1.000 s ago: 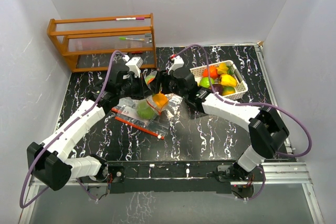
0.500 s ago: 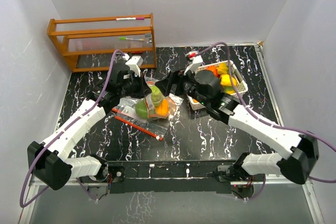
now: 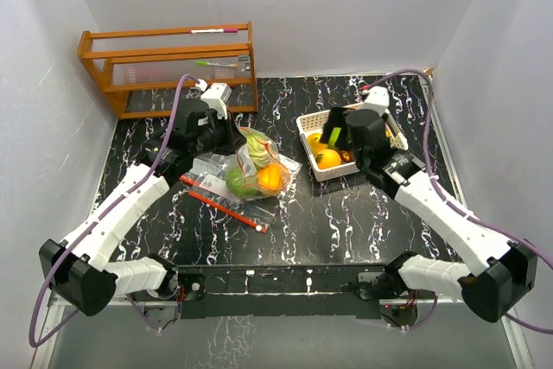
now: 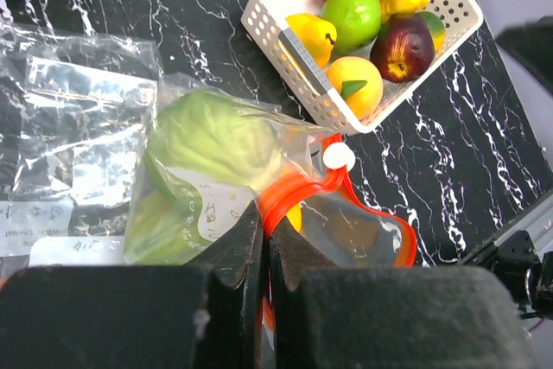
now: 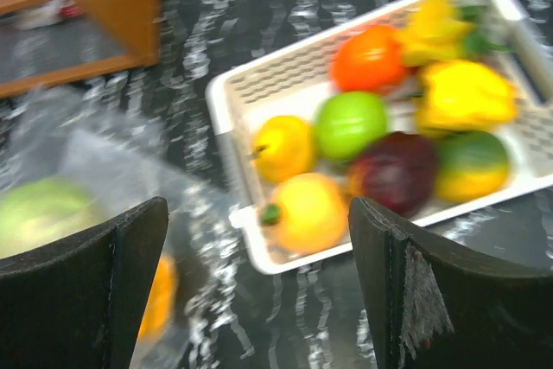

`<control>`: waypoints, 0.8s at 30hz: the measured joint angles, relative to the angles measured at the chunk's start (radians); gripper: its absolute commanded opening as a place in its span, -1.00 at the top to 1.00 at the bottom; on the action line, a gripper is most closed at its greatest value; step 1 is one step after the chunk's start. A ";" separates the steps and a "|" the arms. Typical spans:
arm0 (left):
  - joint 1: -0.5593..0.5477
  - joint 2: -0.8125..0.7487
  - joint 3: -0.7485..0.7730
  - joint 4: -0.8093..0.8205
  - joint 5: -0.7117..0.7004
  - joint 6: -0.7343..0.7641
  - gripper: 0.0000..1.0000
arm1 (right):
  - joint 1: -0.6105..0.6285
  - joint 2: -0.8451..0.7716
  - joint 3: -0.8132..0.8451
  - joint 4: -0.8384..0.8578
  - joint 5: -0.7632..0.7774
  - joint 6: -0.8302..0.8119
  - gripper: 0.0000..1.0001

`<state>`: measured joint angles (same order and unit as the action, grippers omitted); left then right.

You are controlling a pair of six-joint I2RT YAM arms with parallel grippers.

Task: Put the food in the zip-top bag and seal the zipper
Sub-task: Pick up the fake fruit from the bin.

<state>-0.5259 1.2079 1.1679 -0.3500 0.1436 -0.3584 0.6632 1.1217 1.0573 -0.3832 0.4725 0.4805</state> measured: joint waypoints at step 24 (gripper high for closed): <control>0.000 0.087 0.008 0.024 0.001 0.044 1.00 | -0.463 0.440 0.098 0.027 -0.106 -0.219 -0.79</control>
<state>-0.5255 1.2945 1.1763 -0.3256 0.1448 -0.3145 0.1997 1.5620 1.1557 -0.3565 0.3664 0.2619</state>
